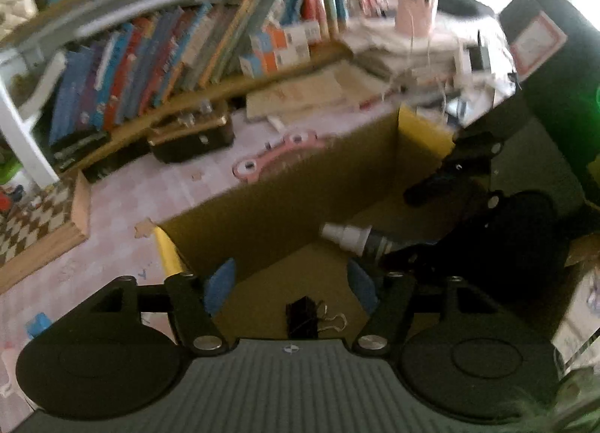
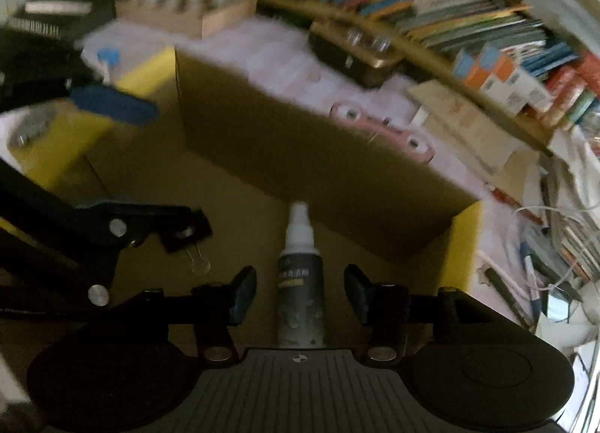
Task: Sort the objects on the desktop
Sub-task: 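Open the left tool to drop the clip in the box while the right tool releases the bottle, then withdraw both open tools from the box back over the table, then grasp the yellow tape roll with the right tool while the left tool grasps the white card box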
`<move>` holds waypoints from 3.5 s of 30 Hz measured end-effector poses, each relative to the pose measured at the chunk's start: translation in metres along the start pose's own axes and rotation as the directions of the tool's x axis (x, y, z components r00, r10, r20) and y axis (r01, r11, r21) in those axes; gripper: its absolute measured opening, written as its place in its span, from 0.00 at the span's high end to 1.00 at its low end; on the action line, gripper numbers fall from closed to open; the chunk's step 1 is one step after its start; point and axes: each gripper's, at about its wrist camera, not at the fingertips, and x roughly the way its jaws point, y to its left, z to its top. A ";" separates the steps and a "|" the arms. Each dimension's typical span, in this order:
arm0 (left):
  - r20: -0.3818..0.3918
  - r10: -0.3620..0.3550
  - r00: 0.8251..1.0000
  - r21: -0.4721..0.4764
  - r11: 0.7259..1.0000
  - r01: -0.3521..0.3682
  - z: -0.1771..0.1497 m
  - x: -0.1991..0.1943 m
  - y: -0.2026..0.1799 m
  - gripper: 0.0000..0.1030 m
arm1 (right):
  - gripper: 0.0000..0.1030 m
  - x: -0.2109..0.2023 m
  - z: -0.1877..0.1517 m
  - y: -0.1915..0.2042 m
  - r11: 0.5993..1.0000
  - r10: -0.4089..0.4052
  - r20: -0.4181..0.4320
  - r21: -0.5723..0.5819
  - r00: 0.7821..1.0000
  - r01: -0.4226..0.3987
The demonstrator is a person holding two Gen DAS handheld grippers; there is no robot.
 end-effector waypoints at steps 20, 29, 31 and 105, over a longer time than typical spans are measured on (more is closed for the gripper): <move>0.255 0.248 0.935 -0.244 0.952 -0.187 -0.077 -0.131 -0.005 0.01 | 0.32 -0.124 -0.072 0.020 0.919 -0.264 0.406 0.382 0.875 0.100; 0.255 0.242 0.936 -0.305 0.939 -0.159 -0.128 -0.162 0.020 0.00 | 0.26 -0.139 -0.098 0.075 0.861 -0.337 0.378 0.495 0.862 0.119; 0.261 0.229 0.938 -0.305 0.941 -0.144 -0.138 -0.167 0.025 0.00 | 0.22 -0.140 -0.103 0.092 0.852 -0.353 0.367 0.507 0.860 0.134; 0.035 0.258 0.966 -0.401 0.889 -0.223 -0.271 -0.185 0.195 0.00 | 0.16 -0.058 -0.007 0.323 0.953 -0.072 0.210 0.302 0.975 0.005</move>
